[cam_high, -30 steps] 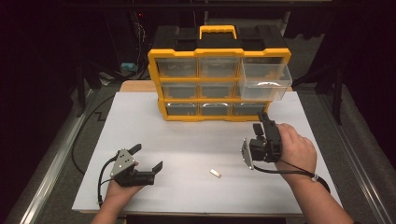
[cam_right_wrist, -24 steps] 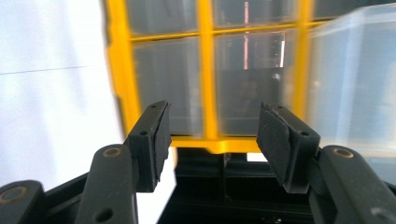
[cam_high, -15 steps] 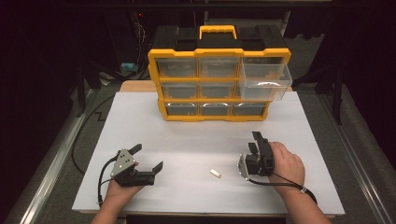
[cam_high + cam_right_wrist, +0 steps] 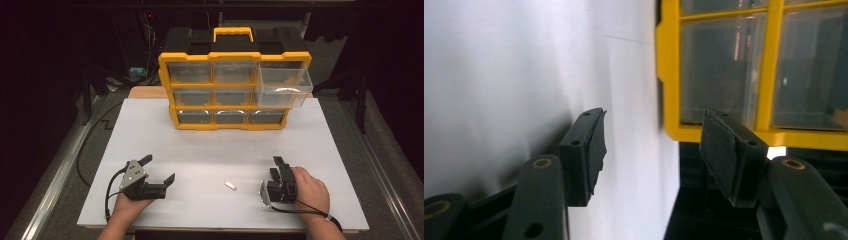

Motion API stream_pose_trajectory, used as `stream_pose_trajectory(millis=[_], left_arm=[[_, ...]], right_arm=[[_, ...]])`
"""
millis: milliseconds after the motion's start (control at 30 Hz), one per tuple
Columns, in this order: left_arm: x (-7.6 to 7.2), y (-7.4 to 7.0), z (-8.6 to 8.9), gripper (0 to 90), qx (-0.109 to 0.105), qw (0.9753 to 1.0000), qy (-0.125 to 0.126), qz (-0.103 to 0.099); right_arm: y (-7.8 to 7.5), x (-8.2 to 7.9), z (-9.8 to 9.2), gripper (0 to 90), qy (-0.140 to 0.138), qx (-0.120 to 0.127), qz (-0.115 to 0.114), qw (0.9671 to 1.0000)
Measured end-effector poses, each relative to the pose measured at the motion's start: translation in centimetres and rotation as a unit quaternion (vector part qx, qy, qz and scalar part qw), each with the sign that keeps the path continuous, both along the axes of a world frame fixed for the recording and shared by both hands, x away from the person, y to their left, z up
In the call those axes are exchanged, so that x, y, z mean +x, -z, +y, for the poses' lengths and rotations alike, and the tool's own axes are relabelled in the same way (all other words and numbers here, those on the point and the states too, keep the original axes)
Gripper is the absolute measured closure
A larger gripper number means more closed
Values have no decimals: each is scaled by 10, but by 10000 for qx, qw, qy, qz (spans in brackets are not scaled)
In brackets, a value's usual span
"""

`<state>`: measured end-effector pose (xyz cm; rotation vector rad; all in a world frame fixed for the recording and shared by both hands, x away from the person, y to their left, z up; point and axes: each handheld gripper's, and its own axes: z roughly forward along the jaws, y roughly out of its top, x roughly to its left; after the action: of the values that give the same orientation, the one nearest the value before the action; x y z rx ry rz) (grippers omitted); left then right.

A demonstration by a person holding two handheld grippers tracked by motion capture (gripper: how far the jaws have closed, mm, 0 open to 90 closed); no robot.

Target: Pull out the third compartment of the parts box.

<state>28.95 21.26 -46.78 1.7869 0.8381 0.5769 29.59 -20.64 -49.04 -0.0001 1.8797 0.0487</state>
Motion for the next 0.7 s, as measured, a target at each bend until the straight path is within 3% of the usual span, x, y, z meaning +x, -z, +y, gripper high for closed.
stream_pose_trajectory(millis=[100,367,700], left_arm=[[0,0,0,2,-2,10000,0,-11],[0,1,-1,2,8,10000,-7,5],[-1,1,0,2,33,10000,-17,13]], right_arm=[[1,-3,-1,411,37,13,157,9999],[-5,-4,2,326,-48,14,228,9997],[-10,-5,-4,201,34,122,231,9997]])
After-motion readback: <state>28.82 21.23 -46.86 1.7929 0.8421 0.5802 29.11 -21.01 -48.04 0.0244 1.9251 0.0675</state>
